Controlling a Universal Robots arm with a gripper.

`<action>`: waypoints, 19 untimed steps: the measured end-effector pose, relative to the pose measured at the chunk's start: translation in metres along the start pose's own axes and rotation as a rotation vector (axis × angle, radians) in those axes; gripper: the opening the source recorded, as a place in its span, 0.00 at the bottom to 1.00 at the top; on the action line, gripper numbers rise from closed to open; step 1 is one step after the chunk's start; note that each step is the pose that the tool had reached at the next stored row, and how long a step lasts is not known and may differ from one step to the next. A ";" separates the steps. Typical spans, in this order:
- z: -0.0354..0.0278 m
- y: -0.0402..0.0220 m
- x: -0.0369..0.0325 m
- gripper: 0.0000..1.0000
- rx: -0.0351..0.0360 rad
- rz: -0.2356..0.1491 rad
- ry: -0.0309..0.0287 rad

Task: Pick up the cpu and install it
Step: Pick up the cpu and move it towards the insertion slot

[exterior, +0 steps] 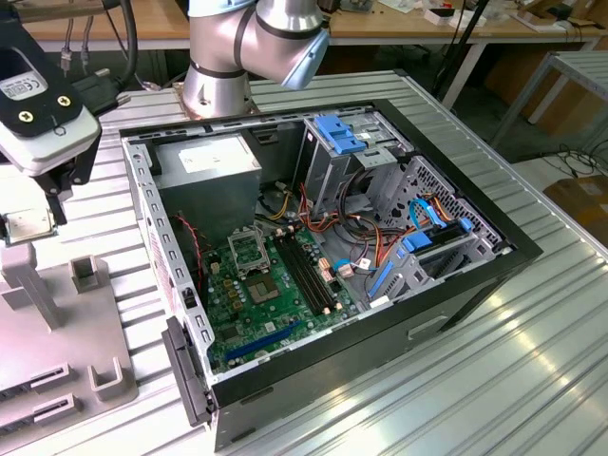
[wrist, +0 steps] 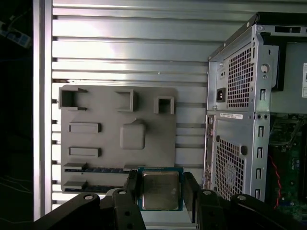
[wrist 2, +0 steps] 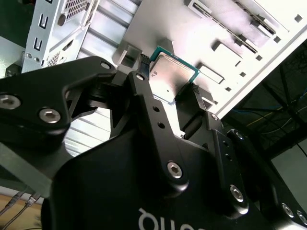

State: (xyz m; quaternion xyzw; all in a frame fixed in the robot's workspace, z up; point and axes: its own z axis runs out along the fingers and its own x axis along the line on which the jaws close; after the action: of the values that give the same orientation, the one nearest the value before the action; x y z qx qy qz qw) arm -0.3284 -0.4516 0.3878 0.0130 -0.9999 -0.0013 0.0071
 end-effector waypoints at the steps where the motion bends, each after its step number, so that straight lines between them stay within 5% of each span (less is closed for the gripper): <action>1: -0.0001 0.0000 -0.0007 0.47 0.0000 0.000 0.0001; 19: -0.0002 -0.0004 -0.0149 0.47 0.0000 0.000 0.0000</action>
State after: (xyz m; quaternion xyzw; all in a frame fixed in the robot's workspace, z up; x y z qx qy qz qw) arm -0.3135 -0.4516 0.3878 0.0130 -0.9999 -0.0013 0.0071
